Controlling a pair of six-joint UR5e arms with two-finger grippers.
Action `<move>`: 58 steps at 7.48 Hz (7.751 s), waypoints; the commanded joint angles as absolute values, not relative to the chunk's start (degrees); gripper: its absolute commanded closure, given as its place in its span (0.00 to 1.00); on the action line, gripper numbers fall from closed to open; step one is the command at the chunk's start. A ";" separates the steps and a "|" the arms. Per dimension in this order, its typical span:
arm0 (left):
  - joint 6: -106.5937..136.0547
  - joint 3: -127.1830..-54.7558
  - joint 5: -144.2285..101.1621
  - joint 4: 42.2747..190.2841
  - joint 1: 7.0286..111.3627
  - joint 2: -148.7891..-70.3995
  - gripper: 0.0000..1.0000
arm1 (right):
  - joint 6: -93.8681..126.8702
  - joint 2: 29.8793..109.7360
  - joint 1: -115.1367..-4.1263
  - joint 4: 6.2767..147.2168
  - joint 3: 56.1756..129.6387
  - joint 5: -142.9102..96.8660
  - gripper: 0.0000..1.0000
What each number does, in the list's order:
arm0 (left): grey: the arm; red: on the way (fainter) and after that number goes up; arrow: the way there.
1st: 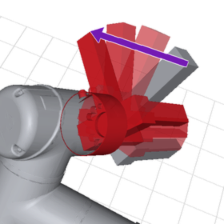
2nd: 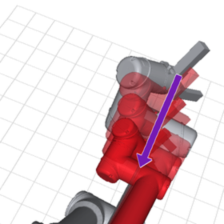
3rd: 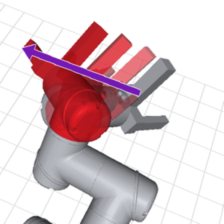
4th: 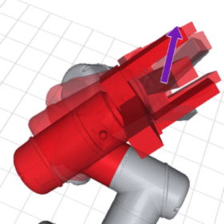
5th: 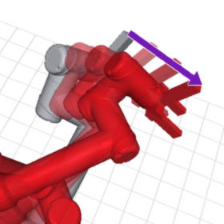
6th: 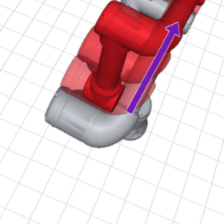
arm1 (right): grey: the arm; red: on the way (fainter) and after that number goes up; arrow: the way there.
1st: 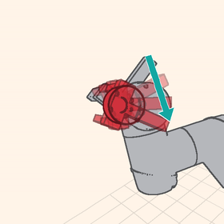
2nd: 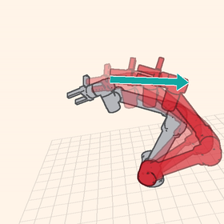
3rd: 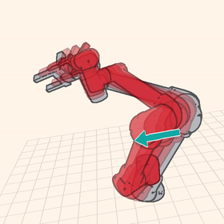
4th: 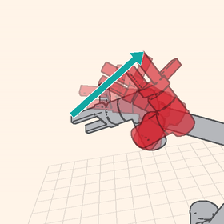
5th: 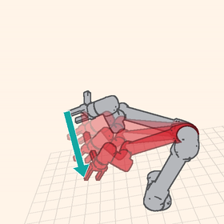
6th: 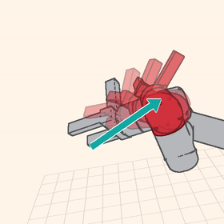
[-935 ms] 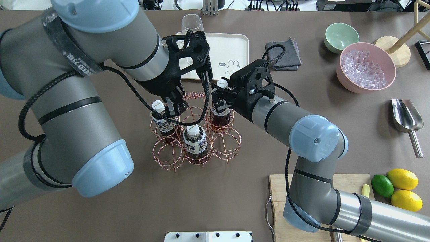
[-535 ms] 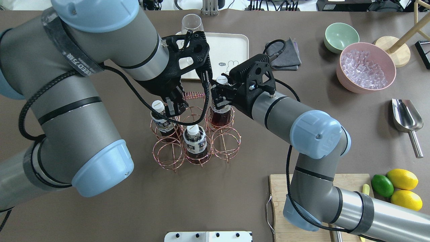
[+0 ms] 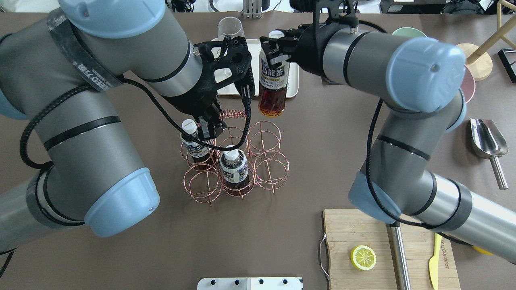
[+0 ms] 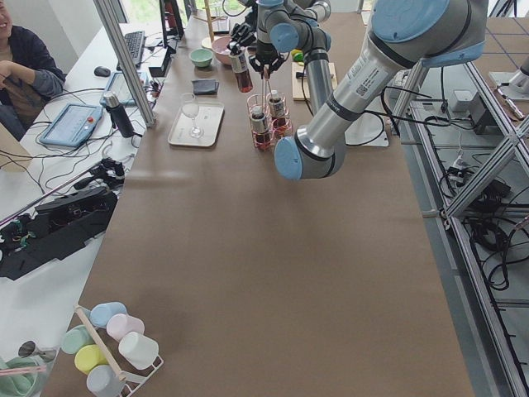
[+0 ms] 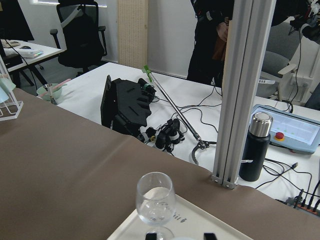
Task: Take tea from basket to plate
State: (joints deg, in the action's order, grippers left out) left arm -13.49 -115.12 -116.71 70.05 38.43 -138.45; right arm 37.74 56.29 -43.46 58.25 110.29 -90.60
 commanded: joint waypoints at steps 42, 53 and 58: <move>-76.82 -78.66 -136.67 83.06 87.98 -118.48 0.69 | -9.75 99.84 -93.52 91.76 97.03 -135.44 0.00; -45.86 -100.28 -137.02 73.80 94.13 -100.67 0.02 | -9.76 99.84 -93.52 91.76 95.89 -135.88 0.00; -10.53 -96.26 -137.37 73.21 89.13 -96.94 0.02 | -9.76 99.84 -93.52 91.76 95.89 -135.79 0.00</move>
State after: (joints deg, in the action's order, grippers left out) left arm -23.27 -98.23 -136.94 73.24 90.84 -97.63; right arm -9.76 99.84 -93.51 91.71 95.89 -135.80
